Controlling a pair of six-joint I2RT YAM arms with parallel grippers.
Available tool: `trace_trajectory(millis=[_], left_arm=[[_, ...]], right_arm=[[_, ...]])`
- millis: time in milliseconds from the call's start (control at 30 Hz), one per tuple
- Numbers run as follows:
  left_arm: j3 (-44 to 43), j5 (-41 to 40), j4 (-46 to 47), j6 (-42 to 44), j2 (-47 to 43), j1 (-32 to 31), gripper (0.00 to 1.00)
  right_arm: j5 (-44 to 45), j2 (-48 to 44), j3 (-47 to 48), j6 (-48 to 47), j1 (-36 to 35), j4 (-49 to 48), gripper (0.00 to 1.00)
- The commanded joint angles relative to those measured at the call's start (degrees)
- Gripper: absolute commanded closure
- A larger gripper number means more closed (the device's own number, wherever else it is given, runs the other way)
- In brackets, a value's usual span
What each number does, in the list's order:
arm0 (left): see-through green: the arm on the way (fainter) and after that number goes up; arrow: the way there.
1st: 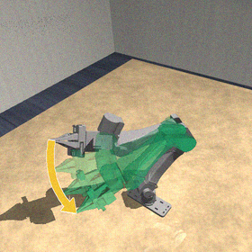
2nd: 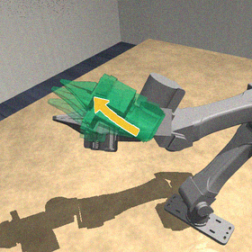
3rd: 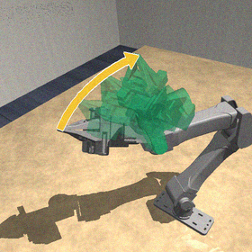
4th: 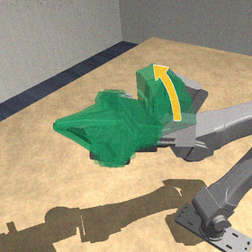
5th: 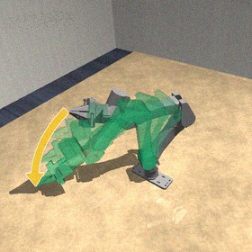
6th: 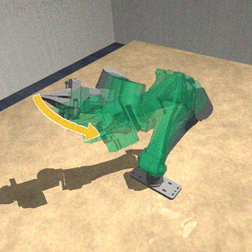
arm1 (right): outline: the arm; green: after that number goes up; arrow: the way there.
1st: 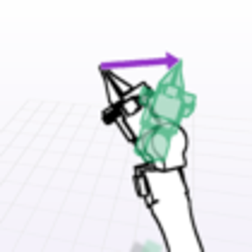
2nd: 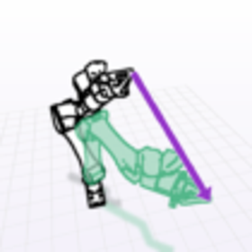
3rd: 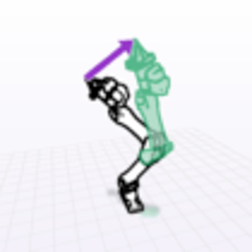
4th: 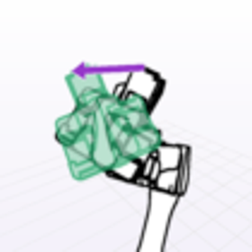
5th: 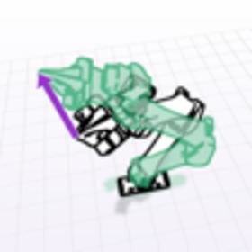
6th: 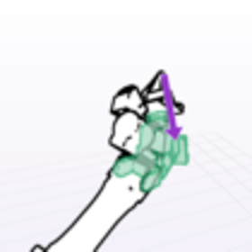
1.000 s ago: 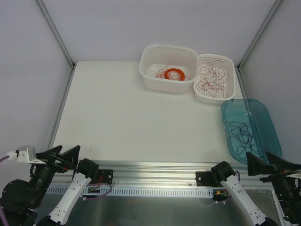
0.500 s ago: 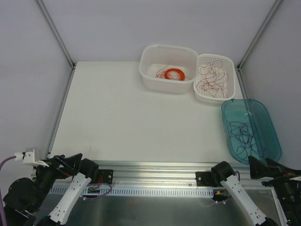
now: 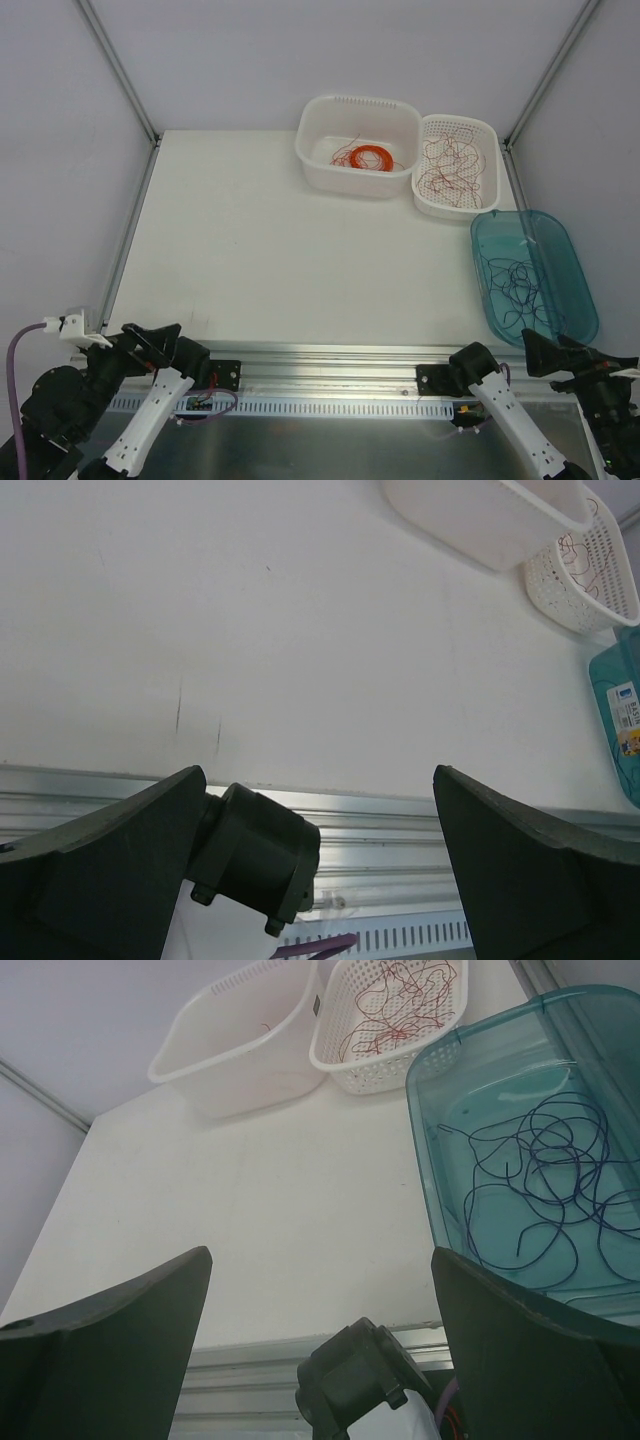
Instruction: Untangle the cables
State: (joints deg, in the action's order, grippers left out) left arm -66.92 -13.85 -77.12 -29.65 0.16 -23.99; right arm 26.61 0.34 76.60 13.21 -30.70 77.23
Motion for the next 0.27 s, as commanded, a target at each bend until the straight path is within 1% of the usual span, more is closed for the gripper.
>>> trace_trajectory(millis=[0,233], left_arm=[[0.5,1.3,-3.0,-1.1,-8.4,-0.5,0.01],[1.2,0.8,-3.5,-1.2,-8.5,-0.9,0.01]], right_arm=[[-0.3,-10.7,-0.4,1.2,-0.5,8.3,0.03],[-0.7,-10.4,-1.5,1.1,-0.6,6.6,0.03]])
